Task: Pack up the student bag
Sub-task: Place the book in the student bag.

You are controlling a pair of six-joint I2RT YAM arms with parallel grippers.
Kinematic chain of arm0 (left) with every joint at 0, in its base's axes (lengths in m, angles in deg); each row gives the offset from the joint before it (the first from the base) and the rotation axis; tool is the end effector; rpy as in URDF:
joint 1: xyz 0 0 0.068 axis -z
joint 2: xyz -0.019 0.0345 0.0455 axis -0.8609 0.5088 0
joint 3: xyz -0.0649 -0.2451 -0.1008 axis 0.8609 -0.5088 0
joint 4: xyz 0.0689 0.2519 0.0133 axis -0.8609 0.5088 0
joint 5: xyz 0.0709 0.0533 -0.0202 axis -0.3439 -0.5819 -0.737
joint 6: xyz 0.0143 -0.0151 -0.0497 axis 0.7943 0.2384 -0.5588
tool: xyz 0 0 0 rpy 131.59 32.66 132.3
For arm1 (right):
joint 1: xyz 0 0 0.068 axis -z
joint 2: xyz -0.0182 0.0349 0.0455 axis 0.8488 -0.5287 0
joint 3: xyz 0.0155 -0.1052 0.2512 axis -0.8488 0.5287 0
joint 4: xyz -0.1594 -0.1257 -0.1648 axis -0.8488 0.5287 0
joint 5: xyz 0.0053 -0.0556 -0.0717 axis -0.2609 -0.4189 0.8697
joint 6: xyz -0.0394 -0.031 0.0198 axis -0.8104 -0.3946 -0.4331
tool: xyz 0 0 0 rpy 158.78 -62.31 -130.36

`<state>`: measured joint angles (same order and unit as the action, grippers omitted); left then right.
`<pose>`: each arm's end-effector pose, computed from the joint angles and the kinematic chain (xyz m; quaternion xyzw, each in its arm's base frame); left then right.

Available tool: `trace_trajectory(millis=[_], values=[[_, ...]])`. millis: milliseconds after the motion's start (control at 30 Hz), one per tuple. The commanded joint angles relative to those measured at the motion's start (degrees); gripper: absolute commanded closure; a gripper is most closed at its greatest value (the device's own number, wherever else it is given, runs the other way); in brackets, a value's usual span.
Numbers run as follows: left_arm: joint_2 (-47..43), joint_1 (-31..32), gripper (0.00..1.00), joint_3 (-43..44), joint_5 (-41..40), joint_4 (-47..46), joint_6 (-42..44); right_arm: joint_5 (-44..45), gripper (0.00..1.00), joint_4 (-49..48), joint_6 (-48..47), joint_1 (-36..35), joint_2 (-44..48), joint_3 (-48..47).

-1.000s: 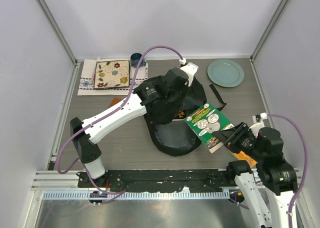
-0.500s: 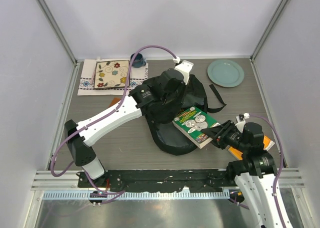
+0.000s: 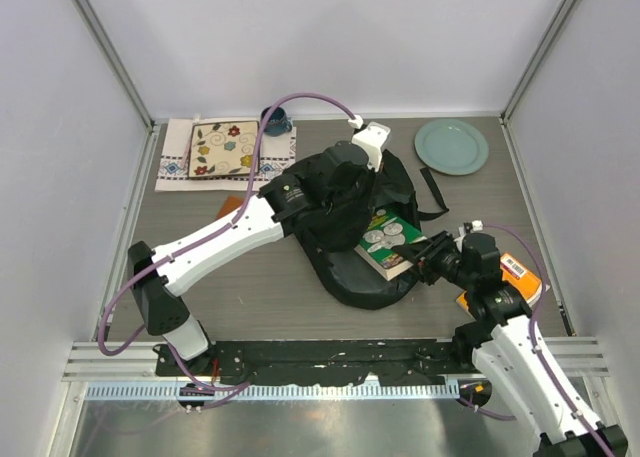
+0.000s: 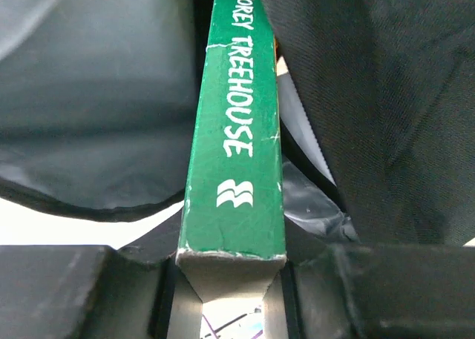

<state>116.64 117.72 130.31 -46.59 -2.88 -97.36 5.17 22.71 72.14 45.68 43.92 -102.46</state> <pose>0.2055 -0.3183 0.4016 0.2179 0.8164 -0.2647 0.4648 0.1267 0.0424 0.2216 0.3527 0.7630 0.4833 0.2448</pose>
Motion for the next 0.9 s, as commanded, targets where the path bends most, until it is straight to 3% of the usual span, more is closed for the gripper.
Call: trace_trajectory(millis=[0, 167, 333, 467, 500, 633, 867], values=[[-3.14, 0.41, 1.0, 0.7, -1.35, -9.39, -0.78, 5.09, 0.99, -8.91, 1.8, -6.47, -0.91, -2.24], [-2.96, 0.41, 1.0, 1.14, -1.79, -8.87, 0.01, 6.23, 0.99, -11.1, 3.11, -9.48, -0.56, 0.13], [-3.84, 0.41, 1.0, 0.61, -0.03, -8.87, -0.43, 10.45, 0.99, -27.8, 6.73, -10.1, -0.46, 5.86], [-4.28, 0.41, 1.0, -0.09, 0.58, -9.04, -0.78, 15.19, 0.99, -33.41, 3.12, -14.48, -11.5, 4.18], [-4.37, 0.41, 1.0, -0.35, 0.76, -9.04, -0.87, 16.51, 0.99, -40.74, 3.55, -15.45, -13.98, 4.79], [-4.28, 0.32, 1.0, -1.14, 0.85, -8.34, -2.01, 21.87, 0.99, -49.87, 1.37, -20.37, -27.6, 1.12], [-4.81, 0.32, 1.0, -2.02, 2.77, -6.59, -3.59, 51.09, 0.99, -61.63, 3.03, -31.09, -45.54, -2.06]])
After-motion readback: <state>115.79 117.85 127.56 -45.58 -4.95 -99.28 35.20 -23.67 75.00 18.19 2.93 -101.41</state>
